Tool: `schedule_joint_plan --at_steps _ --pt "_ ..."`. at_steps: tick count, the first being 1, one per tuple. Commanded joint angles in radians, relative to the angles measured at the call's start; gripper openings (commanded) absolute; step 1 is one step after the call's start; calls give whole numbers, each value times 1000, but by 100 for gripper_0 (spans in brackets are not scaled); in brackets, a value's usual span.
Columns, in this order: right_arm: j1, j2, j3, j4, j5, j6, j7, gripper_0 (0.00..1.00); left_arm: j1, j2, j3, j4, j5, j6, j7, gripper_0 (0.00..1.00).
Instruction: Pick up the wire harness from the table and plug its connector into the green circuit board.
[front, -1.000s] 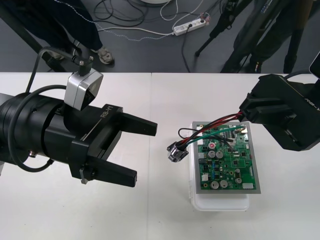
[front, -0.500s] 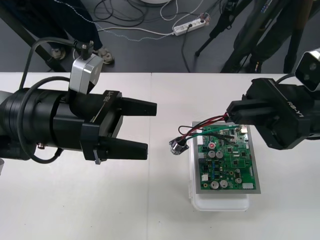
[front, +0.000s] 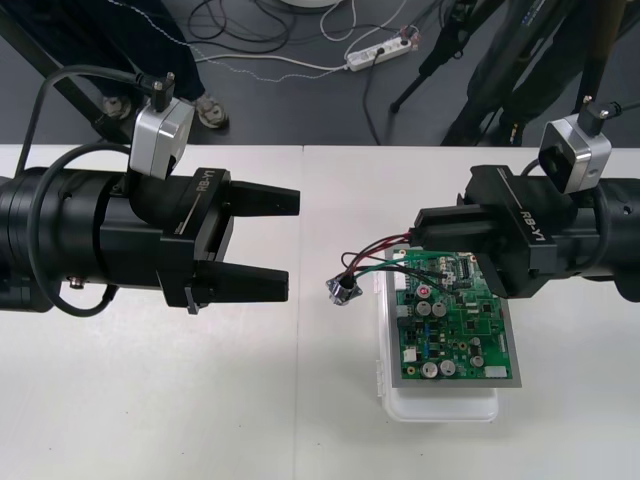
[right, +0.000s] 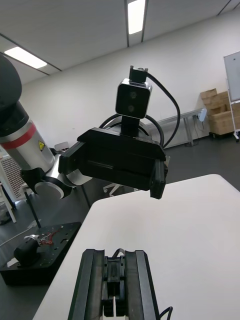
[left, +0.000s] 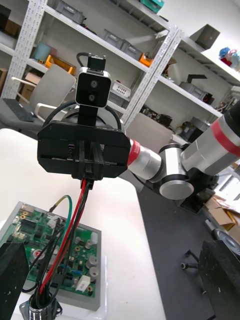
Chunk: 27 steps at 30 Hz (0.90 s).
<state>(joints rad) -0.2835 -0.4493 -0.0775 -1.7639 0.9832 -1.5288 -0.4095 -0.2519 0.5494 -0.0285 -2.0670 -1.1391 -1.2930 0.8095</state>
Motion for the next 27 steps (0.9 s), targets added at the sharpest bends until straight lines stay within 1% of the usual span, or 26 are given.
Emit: schedule_joint_plan --at_steps 1,7,14,22,27 --pt "7 40 -30 -55 14 30 -11 0 -32 56 -19 -4 -2 95 -102 100" --pt "21 57 -30 -88 25 68 -8 0 -29 75 -64 19 2 141 -181 100" --pt "63 61 -28 -198 66 156 0 0 -30 106 -126 42 28 215 -285 100" --pt "90 61 -30 -223 78 171 9 0 -24 158 -189 42 76 305 -392 100" --pt "118 64 -30 -267 123 214 23 0 -24 178 -194 41 96 325 -455 100"
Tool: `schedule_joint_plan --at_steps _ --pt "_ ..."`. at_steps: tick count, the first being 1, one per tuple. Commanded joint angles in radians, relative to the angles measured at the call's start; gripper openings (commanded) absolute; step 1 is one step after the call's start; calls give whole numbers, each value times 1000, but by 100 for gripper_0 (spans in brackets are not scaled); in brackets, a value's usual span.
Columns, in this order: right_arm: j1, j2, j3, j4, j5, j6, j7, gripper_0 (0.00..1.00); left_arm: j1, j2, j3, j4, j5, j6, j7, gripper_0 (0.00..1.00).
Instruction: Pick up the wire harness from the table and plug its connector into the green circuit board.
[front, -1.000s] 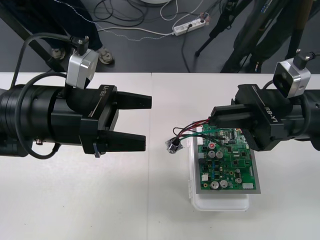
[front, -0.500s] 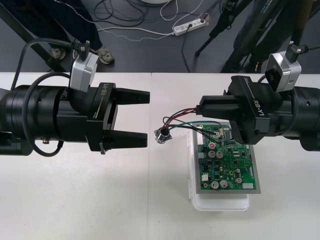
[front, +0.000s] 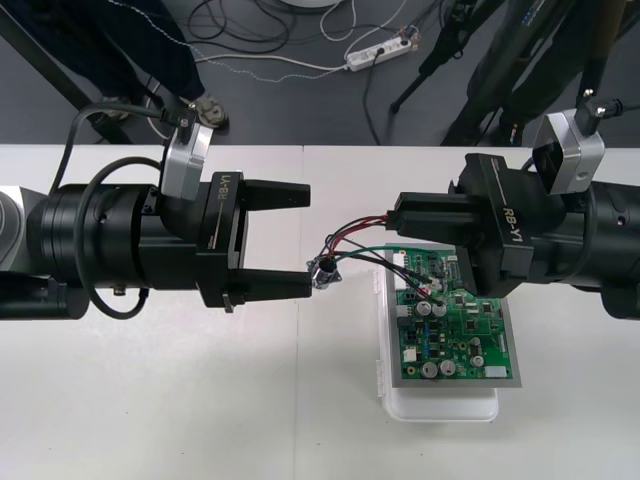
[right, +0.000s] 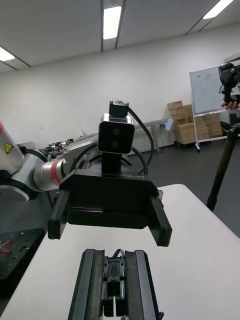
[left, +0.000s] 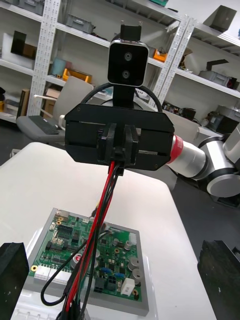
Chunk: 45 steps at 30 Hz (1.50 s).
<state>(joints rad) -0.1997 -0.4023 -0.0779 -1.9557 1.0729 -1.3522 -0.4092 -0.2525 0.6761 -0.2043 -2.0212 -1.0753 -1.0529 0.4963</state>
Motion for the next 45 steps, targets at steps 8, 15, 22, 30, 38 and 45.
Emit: schedule_joint_plan --at_steps 8,15,22,30,38,45 --pt "40 34 -30 -86 58 62 64 0 -31 69 -18 -4 58 97 -228 100" --pt "40 37 -26 -94 58 71 101 0 -31 69 -18 -4 75 97 -231 100" --pt "42 53 -23 -95 58 90 196 0 -37 69 -53 -4 84 117 -220 100" --pt "40 53 -22 -101 58 88 219 0 -51 65 -72 -4 83 131 -219 100" --pt "54 51 -22 -112 58 88 225 0 -79 46 -76 -4 72 140 -219 100" --pt "69 46 -7 -111 58 88 231 0 -108 28 -78 -1 38 139 -212 100"
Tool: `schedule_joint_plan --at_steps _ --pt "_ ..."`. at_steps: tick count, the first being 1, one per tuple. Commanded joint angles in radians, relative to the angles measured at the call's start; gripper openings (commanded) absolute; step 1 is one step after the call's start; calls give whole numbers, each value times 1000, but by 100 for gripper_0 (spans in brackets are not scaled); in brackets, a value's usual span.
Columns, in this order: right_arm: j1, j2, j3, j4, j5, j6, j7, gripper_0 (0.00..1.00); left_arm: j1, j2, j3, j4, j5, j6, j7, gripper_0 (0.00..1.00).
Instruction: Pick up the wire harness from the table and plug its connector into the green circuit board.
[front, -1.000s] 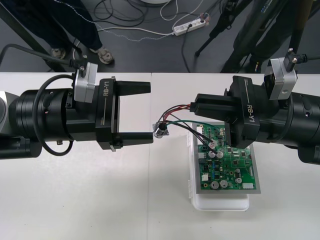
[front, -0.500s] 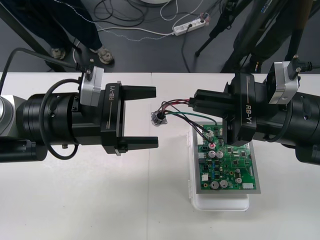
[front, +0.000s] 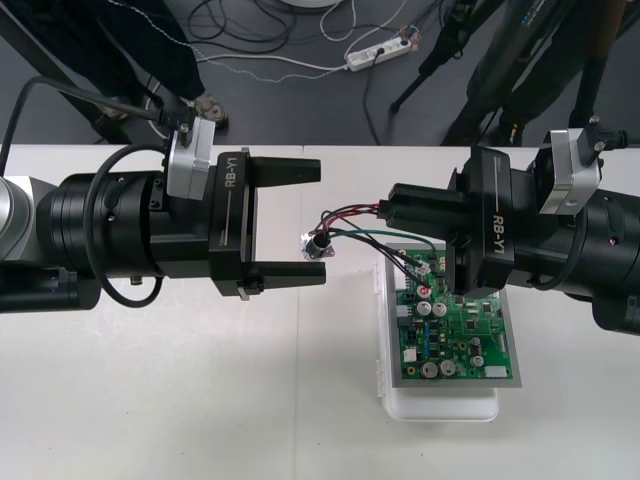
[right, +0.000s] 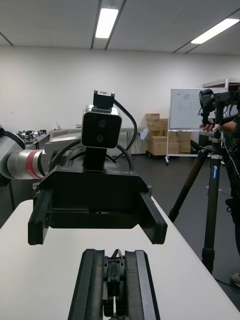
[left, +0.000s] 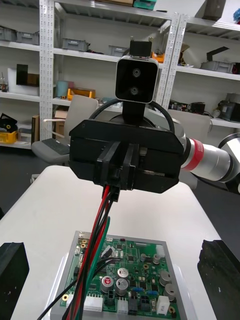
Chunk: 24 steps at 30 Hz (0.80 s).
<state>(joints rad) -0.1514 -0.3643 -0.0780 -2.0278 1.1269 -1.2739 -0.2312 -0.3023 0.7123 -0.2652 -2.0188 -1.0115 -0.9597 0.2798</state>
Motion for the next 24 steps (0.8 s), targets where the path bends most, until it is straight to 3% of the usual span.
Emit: schedule_joint_plan --at_steps 1,24 --pt "21 8 -8 -40 4 10 53 0 -64 -14 -20 -1 -30 47 7 100" --pt "18 8 0 -42 2 10 56 0 -172 -73 -100 101 -2 45 27 100"
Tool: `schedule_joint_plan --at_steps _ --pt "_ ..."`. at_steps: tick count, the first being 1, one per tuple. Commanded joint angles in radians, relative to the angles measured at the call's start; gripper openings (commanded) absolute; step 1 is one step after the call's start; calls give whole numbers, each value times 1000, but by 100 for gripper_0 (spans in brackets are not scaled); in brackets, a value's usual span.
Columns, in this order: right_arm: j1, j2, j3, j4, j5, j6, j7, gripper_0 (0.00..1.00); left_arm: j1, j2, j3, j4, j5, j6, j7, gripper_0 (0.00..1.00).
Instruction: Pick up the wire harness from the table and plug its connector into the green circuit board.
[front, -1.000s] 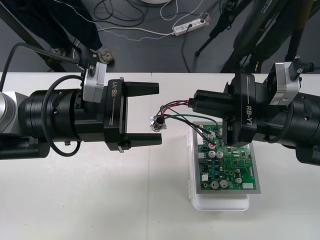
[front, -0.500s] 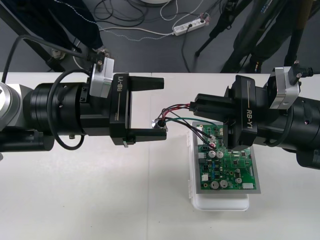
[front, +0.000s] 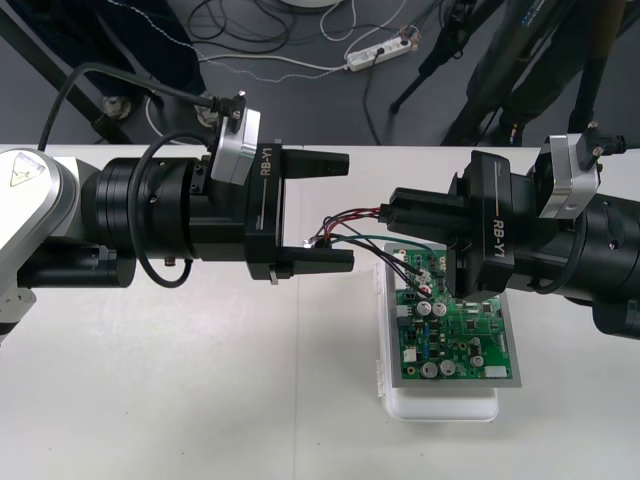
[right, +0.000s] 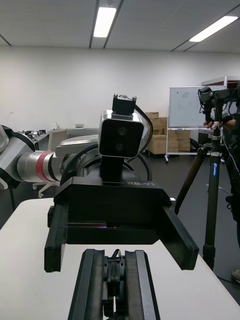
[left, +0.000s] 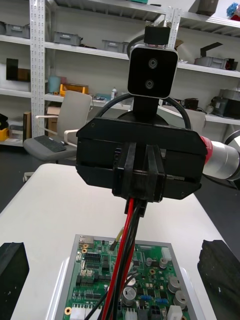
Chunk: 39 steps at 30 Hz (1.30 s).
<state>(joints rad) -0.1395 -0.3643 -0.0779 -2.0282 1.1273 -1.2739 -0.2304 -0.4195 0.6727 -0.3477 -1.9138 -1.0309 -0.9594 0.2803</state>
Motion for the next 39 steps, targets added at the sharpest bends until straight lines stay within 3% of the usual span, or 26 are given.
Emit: schedule_joint_plan --at_steps 1,39 --pt "6 8 0 -43 0 10 54 0 -56 -35 -17 -4 15 45 28 100" --pt "6 5 3 -44 2 14 45 0 -79 -64 -53 1 25 45 37 100"
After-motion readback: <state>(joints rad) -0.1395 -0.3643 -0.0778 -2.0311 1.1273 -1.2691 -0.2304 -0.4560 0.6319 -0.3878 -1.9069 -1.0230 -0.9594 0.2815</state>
